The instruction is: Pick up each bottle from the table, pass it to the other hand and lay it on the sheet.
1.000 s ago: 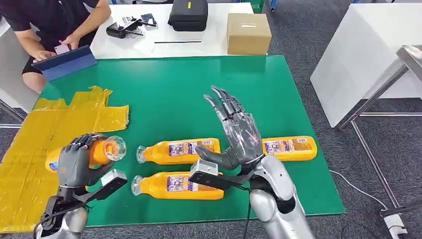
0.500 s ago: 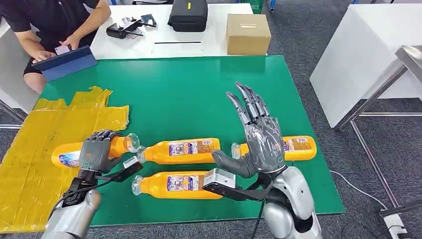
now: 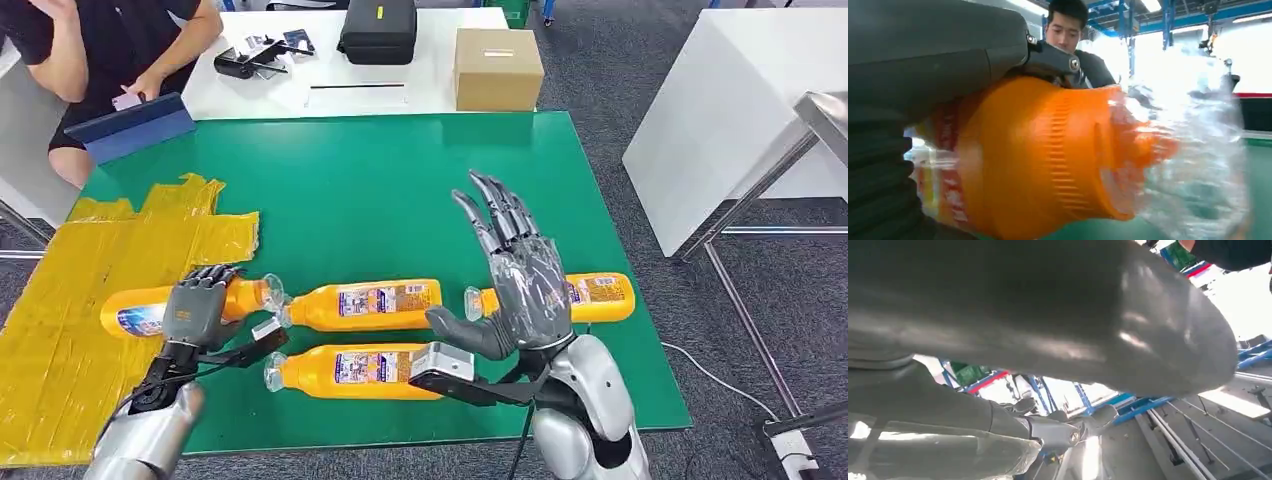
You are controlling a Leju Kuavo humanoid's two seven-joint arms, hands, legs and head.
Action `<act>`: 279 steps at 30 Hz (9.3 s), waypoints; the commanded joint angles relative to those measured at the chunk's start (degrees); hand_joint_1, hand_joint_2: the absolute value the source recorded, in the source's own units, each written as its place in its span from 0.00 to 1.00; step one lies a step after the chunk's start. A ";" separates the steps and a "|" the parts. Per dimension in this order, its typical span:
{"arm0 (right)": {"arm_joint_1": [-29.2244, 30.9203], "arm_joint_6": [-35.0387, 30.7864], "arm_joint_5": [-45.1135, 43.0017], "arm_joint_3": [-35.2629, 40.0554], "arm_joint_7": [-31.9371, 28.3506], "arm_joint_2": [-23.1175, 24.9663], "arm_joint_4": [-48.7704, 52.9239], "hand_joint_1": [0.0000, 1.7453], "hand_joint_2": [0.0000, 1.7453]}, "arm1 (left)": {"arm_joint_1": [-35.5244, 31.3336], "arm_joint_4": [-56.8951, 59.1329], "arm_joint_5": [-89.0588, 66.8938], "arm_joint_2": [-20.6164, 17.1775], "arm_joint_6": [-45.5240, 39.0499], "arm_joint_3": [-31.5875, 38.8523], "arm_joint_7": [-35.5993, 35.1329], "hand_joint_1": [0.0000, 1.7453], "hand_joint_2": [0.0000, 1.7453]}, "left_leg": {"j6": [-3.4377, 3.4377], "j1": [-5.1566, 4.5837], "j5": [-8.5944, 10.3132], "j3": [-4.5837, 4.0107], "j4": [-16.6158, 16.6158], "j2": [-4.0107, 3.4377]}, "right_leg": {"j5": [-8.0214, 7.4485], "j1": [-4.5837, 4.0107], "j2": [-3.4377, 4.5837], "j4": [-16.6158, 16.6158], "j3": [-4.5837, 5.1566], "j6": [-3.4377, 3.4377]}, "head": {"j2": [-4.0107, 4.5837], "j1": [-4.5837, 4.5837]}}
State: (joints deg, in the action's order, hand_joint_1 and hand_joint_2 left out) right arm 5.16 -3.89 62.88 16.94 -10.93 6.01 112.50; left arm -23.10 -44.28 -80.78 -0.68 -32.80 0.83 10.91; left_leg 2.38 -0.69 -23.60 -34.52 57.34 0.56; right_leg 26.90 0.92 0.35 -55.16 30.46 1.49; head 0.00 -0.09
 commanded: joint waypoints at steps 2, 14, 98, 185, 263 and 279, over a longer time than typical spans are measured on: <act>-0.34 1.40 0.75 -2.56 -0.08 0.89 0.11 0.00 0.00 | -2.05 6.28 0.56 0.67 2.03 2.93 2.59 0.00 0.00 | -0.13 0.05 -0.01 0.05 0.00 -0.02 | 0.00 -0.04 -0.03 0.04 -0.07 -0.06 | 0.00 0.00; -2.26 1.83 2.24 -4.86 -0.28 2.55 -0.67 0.00 0.00 | -0.67 0.50 2.56 1.45 1.42 3.59 4.56 0.00 0.00 | -0.18 0.06 -0.01 -0.01 0.03 0.03 | 0.02 -0.08 -0.09 0.02 -0.07 -0.08 | 0.00 -0.02; 8.90 4.40 27.12 -33.72 4.23 -5.29 -40.93 0.00 1.00 | 23.39 -46.94 84.88 7.56 35.45 19.75 23.11 0.00 0.00 | -0.19 0.05 -0.06 0.09 -0.02 -0.07 | 0.00 -0.06 0.00 0.10 -0.11 -0.09 | 0.00 0.00; 16.20 2.12 13.80 -15.83 5.13 -18.56 -31.71 1.00 1.00 | 30.44 -50.08 91.46 6.50 38.39 24.65 23.13 0.00 0.00 | 0.18 -0.24 0.10 -0.03 0.04 -0.10 | -0.18 -0.01 0.02 0.15 -0.22 0.22 | 0.00 0.04; 33.58 -9.75 -24.82 20.53 7.00 13.47 -60.57 0.93 1.00 | 20.05 -46.97 98.97 10.36 42.25 -5.67 11.64 0.00 1.00 | 0.15 0.00 0.27 -0.51 0.05 0.43 | -0.12 -0.22 -0.50 0.15 0.12 0.25 | 0.00 -0.02; 31.88 -8.12 -21.03 17.79 6.73 13.83 -60.01 0.95 1.00 | 21.37 -49.64 98.21 11.01 41.79 -10.28 10.04 0.00 1.00 | 0.13 0.00 0.23 -0.45 0.05 0.36 | -0.11 -0.22 -0.42 0.17 0.08 0.24 | 0.00 -0.02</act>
State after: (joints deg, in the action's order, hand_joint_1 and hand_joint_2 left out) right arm 35.92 -13.40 41.16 35.67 -3.63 19.95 54.03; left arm -0.94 -92.96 17.88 10.38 10.12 -6.93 22.18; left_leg 2.74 -0.75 -23.28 -35.20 57.34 0.90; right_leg 26.69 0.75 0.02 -55.00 30.82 1.83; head 0.00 -0.11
